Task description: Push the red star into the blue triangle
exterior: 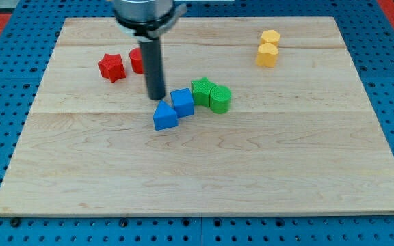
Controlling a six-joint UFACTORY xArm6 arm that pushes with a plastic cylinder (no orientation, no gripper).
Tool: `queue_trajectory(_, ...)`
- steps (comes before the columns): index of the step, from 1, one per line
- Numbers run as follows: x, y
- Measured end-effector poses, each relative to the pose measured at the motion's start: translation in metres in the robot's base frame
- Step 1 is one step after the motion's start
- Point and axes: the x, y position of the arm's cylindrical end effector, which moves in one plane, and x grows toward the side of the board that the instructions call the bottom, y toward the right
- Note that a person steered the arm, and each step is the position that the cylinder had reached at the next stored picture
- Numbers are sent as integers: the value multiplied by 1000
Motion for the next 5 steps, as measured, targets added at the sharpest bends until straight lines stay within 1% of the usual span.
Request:
queue_trajectory(1,1,-105)
queue_trajectory(2,42,-108)
queue_trajectory(3,-42,-149)
queue_trajectory(4,-102,-108)
queue_trajectory(5,-59,-29)
